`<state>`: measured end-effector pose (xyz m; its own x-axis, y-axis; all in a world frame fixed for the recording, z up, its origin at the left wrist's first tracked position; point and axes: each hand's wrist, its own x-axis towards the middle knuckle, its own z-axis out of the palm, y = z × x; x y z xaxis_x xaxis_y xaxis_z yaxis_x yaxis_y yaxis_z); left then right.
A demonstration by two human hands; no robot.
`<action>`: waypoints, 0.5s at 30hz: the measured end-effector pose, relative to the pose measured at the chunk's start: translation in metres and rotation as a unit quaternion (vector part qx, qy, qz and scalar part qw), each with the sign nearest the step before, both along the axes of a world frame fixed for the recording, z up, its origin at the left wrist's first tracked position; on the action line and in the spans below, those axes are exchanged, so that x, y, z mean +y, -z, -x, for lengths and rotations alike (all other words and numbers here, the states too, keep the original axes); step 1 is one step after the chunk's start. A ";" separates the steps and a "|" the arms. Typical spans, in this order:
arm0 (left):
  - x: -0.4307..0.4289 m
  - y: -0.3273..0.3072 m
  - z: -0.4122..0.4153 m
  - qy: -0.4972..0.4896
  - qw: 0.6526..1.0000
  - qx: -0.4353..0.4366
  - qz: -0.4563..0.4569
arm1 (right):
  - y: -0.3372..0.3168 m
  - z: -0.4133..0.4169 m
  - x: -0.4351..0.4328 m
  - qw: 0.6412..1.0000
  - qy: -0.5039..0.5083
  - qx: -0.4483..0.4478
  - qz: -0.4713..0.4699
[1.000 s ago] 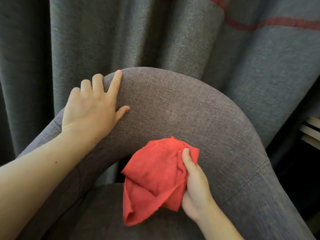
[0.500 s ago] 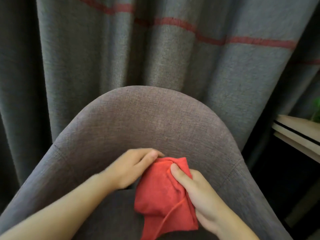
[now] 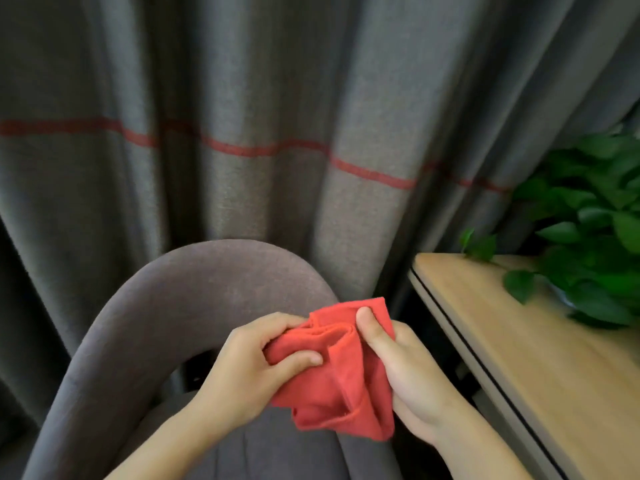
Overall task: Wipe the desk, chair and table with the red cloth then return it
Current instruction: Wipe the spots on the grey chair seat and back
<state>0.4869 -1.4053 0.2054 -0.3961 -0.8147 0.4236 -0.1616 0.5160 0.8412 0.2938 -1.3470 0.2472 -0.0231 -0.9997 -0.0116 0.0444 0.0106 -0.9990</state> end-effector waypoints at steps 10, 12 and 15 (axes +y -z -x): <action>0.103 -0.255 0.112 0.109 0.993 -0.046 0.000 | -0.182 0.076 0.158 0.992 0.055 0.111 0.019; 0.123 -0.299 0.138 0.194 0.980 -0.046 -0.026 | -0.205 0.097 0.190 0.977 0.152 0.143 0.032; 0.152 -0.345 0.177 0.293 0.954 -0.033 -0.057 | -0.248 0.132 0.241 0.966 0.212 0.146 0.020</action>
<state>0.3103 -1.2529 0.5501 -0.8199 -0.4849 0.3044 0.0725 0.4395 0.8953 0.1614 -1.1061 0.4955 -0.4264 -0.8994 0.0960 -0.2472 0.0137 -0.9689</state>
